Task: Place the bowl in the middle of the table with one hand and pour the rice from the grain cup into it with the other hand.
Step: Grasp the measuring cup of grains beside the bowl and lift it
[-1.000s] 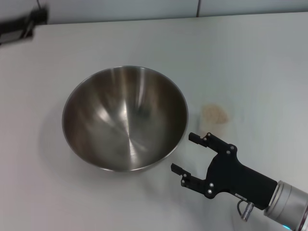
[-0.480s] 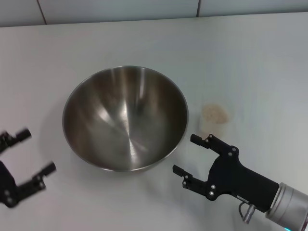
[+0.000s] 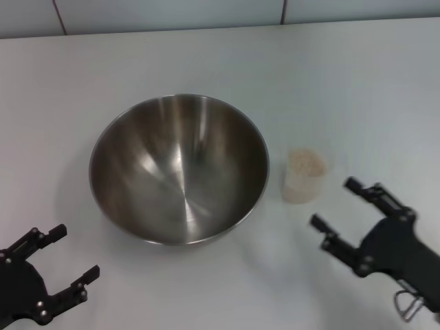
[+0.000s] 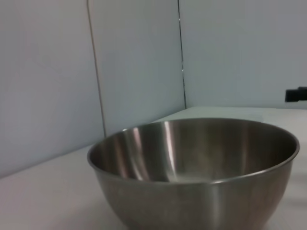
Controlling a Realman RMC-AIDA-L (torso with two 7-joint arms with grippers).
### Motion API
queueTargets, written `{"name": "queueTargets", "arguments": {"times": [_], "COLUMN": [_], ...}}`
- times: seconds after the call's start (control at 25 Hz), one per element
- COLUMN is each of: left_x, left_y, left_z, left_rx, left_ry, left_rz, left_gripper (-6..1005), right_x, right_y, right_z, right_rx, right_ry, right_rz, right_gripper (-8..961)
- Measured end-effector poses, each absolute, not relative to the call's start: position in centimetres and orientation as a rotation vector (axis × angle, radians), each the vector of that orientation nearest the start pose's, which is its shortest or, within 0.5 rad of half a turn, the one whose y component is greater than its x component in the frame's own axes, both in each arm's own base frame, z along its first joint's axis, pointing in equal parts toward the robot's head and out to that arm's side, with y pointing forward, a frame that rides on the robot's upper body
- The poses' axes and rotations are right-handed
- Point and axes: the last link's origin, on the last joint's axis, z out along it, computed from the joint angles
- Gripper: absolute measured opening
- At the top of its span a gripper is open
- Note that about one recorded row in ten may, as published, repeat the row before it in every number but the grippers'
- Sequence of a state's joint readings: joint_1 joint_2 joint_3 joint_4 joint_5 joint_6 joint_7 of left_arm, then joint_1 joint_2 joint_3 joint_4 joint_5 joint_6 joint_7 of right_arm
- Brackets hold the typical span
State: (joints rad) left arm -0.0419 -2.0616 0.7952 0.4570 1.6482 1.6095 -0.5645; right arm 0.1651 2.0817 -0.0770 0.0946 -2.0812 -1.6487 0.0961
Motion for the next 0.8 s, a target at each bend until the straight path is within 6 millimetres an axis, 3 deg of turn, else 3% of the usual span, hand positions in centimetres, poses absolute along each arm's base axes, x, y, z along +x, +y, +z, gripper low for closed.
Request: {"name": "queueTargets", "arguments": {"times": [0.32,0.8], "left_x": [-36.4,-36.5], "left_y": [17.9,18.0], "left_z": [-1.8,-1.8], "left_rx": [-2.405,-2.398], "left_ry": [-0.352,-0.366], "left_rz": [-0.672,-0.67], "left_gripper": [814,815], "right_x": [34.3,35.2], "right_y": [16.5,19.6], "right_z": [-4.7,-5.3], "right_rx": [-1.897,-1.859], "right_ry": [0.326,0.425], "right_rz": [0.741,0.64], "right_gripper": [755,730]}}
